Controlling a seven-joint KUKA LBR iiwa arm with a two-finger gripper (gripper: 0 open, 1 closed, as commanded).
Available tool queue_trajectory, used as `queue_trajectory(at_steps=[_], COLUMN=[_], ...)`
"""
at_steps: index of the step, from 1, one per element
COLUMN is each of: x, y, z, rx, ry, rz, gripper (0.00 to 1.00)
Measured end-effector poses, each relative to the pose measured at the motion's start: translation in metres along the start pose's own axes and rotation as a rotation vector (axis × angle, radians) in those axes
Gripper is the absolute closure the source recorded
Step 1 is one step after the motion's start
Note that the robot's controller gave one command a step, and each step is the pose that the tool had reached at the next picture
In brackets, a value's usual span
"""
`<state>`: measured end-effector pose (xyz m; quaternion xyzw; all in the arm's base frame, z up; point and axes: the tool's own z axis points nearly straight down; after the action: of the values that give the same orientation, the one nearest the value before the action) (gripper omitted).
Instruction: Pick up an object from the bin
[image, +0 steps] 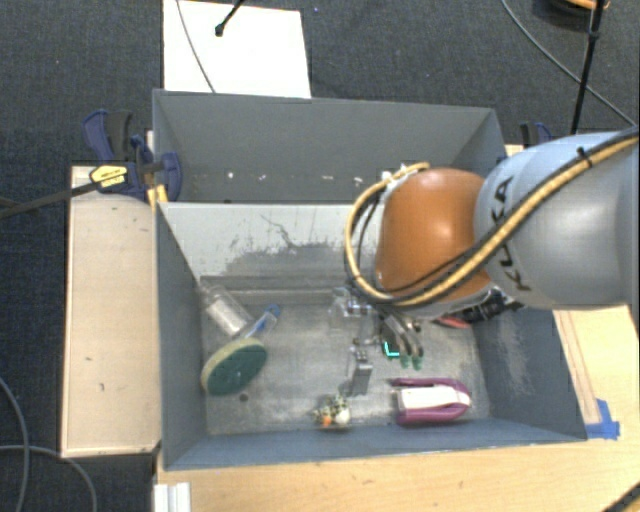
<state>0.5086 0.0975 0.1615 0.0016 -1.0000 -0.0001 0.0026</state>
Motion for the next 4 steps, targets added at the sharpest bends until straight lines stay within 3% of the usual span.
queue_trajectory(at_steps=[1, 2, 3, 4], x=[-0.017, -0.003, -0.004, 0.005], y=[0.154, 0.148, 0.148, 0.15], z=[-0.039, 0.088, 0.084, -0.026], rx=[-0.006, -0.006, -0.008, -0.003], ry=[-0.011, -0.026, -0.03, -0.014], rz=[-0.072, -0.26, -0.254, -0.235], gripper=[0.0, 0.0, 1.0, 1.0])
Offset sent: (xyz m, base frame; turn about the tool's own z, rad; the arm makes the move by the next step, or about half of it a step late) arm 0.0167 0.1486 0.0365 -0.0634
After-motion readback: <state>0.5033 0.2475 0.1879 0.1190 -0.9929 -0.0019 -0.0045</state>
